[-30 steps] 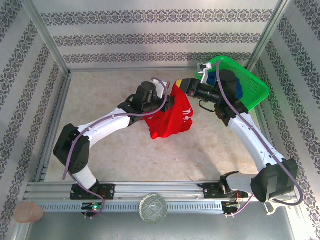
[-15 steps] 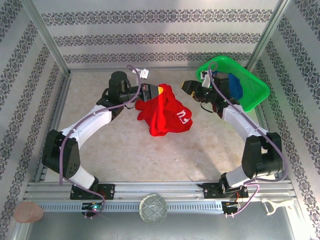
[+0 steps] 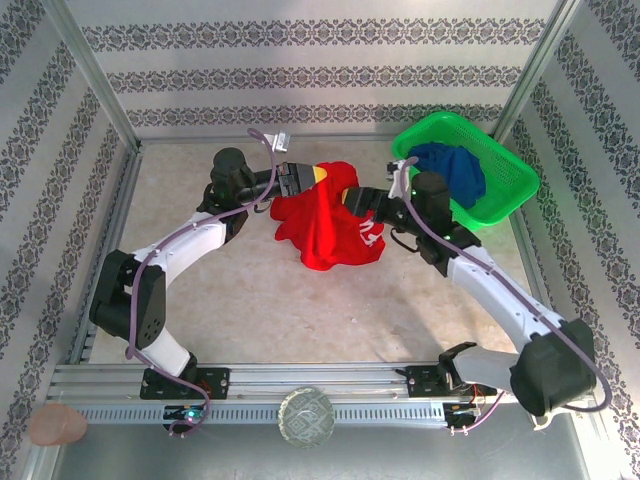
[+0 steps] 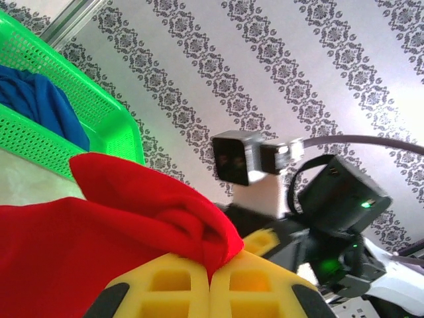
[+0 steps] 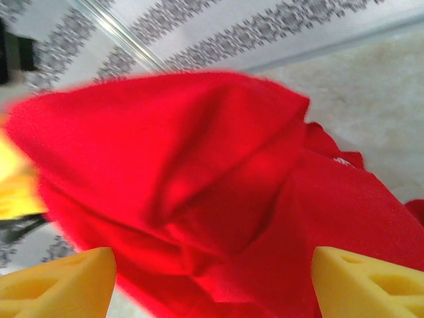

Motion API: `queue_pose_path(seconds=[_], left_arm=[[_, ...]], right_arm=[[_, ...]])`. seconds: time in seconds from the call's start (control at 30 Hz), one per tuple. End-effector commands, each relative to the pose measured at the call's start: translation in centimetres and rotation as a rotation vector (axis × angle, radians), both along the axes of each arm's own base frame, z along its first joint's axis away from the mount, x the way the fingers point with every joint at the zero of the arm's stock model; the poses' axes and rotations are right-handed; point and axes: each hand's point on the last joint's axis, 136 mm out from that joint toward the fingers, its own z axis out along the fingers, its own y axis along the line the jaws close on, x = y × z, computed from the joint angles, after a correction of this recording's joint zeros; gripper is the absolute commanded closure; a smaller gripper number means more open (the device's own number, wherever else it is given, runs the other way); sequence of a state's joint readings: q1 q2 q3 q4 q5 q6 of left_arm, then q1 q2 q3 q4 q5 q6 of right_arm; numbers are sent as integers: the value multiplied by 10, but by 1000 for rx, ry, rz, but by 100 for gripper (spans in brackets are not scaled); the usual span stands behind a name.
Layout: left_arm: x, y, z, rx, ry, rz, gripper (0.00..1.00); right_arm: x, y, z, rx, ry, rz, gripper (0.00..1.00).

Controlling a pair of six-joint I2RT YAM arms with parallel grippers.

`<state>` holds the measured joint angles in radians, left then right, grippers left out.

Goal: Fold the inside-out t-shirt

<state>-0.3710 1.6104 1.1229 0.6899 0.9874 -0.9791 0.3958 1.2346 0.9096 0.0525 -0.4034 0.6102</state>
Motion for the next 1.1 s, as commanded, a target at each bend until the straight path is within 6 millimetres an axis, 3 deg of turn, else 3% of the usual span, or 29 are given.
queue_pose_path(seconds=[0.0,0.1,0.13,0.23,0.27,0.4,0.5,0.6,0.7,0.83,0.97,1.07], left_arm=[[-5,5,23,-51,-69,-9,100],[-6,6,23,-59,-64,-10,100],[-4,7,22,-64,-56,-1,100],[17,22,9,-90,22,104,100],[30,34,0,-99,68,170,100],[80,86,-45,-104,223,395,100],[100,92,-71,-38,274,432,100],[108,87,-87,3,301,412,99],[105,84,-91,12,304,384,75],[85,87,-83,60,259,385,54],[57,86,-68,141,196,408,44],[36,56,-48,199,126,342,40]], right_arm=[[19,-3,-24,-94,15,-69,23],[39,-8,-29,-99,19,-120,30],[45,-8,-26,-77,18,-115,42],[49,-6,-12,-22,3,-65,94],[45,-4,-7,-10,-8,-29,100],[8,5,28,74,-133,194,100],[-25,10,55,142,-238,347,100],[-36,14,68,185,-278,413,100],[-27,17,66,221,-267,415,100],[-12,16,53,240,-236,387,100],[-6,13,41,244,-214,369,100],[-7,12,32,243,-195,365,100]])
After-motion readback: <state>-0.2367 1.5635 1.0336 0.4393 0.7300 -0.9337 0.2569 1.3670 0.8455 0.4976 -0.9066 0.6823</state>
